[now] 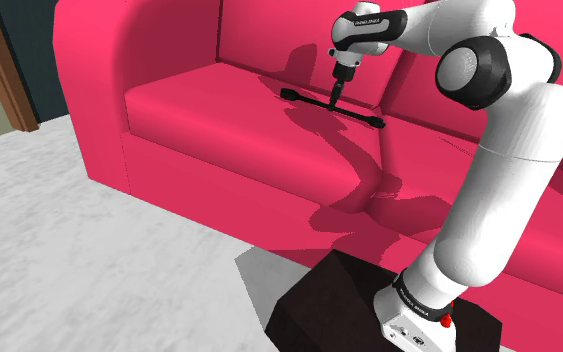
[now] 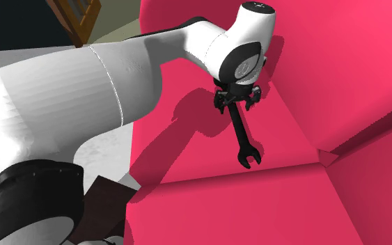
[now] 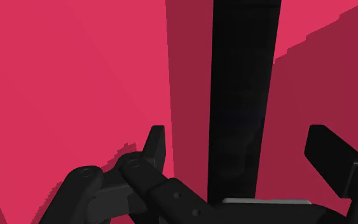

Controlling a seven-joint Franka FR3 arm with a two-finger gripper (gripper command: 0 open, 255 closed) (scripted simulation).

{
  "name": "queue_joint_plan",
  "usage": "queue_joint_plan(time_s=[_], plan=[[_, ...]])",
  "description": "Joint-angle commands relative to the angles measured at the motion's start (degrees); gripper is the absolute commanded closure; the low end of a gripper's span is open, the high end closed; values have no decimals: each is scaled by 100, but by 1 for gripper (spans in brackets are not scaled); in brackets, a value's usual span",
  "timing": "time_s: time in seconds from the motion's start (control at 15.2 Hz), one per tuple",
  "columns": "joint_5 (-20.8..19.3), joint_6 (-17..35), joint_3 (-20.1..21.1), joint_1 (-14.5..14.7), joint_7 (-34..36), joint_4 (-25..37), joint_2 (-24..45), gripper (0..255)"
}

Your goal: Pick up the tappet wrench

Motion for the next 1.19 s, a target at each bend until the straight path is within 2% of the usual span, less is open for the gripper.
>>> queue_joint_plan(time_s=[0.0, 0.07, 0.66, 1.12], plan=[[1, 52, 4, 7, 5, -49, -1, 0], [-1, 52, 3, 7, 4, -54, -6, 255], [1, 52, 4, 7, 5, -49, -1, 255], [-7, -486, -12, -22, 10, 488, -4, 255]])
